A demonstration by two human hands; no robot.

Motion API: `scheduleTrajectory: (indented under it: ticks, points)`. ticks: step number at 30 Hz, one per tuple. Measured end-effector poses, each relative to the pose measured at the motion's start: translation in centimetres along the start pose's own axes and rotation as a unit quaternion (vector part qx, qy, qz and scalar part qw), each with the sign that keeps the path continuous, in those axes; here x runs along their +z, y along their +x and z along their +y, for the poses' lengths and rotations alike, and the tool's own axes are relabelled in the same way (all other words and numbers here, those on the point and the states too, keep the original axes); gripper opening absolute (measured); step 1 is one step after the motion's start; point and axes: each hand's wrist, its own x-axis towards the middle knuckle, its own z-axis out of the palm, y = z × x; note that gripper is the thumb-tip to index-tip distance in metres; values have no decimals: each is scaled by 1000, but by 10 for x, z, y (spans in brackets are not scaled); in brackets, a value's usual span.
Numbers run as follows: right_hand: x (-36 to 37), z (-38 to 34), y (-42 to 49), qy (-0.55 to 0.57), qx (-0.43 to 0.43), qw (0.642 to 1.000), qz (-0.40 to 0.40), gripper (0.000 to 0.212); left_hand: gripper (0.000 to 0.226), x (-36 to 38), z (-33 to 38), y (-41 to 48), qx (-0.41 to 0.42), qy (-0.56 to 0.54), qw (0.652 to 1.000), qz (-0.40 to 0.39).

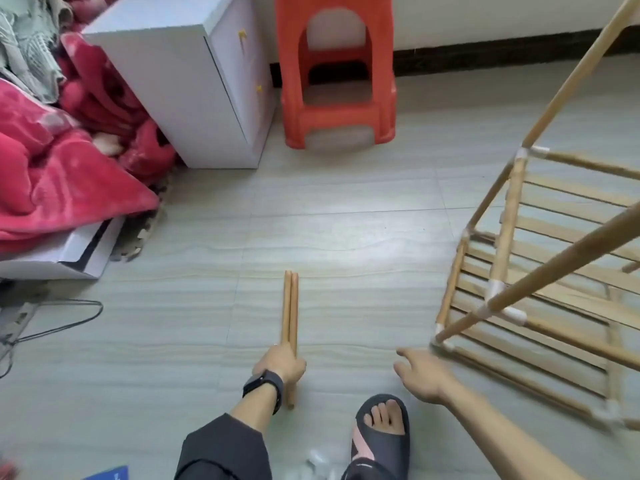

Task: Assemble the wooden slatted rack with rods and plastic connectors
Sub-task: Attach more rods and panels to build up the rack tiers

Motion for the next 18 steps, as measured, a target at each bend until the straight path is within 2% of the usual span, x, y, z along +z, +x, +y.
scheduleTrajectory:
  ticks: [4,6,9,11,13,16,18]
  points:
    - [29,21,35,-41,47,997,-42,76,41,16,14,15,-23,61,995,69]
    - [44,28,40,-51,72,994,-61,77,42,20,16,21,-27,80,992,89]
    - [39,28,38,-36,63,996,-60,75,42,24,12,29,-31,63,994,81]
    - [22,24,34,24,54,997,-54,71,34,22,8,30,-35,-5,998,53]
    - [2,21,23,106,68,990,-62,63,20,9,9,26,-33,-135,990,13]
    - [-24,13,-8,194,108,972,-79,60,16,-23,21,2,14,-359,932,-48]
    - [-40,1,-33,233,97,964,-78,60,17,-54,32,-23,90,-395,913,-43]
